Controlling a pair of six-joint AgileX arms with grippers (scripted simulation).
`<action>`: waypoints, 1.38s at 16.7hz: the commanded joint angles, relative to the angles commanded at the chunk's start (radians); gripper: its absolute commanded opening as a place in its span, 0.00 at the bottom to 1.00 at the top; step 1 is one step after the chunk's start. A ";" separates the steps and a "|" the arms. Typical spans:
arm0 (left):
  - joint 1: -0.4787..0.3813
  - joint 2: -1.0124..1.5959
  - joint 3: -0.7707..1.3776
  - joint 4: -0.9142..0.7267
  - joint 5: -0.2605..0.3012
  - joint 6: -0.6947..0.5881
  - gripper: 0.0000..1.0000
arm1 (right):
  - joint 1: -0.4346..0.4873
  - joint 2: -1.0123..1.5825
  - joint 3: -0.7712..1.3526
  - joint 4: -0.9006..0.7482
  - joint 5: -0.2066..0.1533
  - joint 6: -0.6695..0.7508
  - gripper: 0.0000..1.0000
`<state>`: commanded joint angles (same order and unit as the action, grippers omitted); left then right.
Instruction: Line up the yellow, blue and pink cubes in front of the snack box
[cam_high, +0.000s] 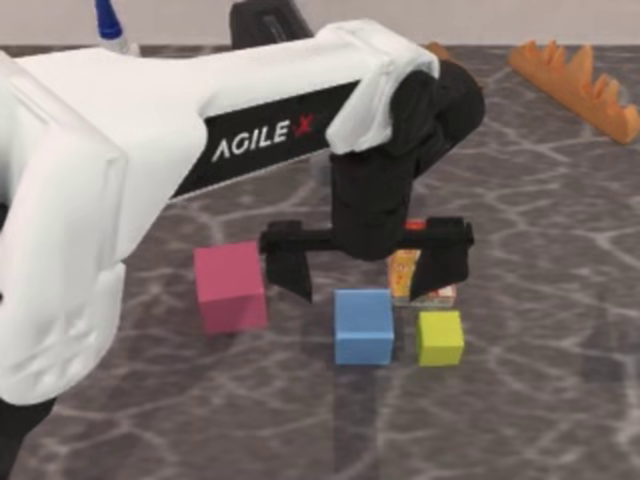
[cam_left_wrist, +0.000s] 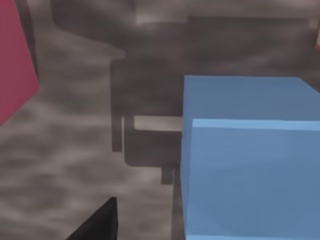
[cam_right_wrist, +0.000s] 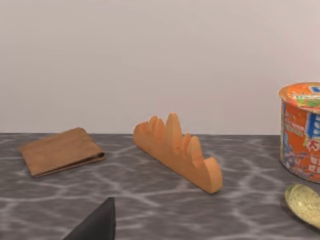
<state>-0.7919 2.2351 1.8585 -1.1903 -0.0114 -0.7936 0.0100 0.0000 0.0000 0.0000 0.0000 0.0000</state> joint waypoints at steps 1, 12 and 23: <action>0.002 -0.009 0.020 -0.025 0.000 0.000 1.00 | 0.000 0.000 0.000 0.000 0.000 0.000 1.00; 0.147 -0.093 -0.093 0.005 0.006 0.068 1.00 | 0.000 0.000 0.000 0.000 0.000 0.000 1.00; 0.314 -0.168 -0.241 0.067 0.013 0.144 1.00 | 0.000 0.000 0.000 0.000 0.000 0.000 1.00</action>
<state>-0.4781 2.0673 1.6174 -1.1235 0.0011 -0.6496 0.0100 0.0000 0.0000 0.0000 0.0000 0.0000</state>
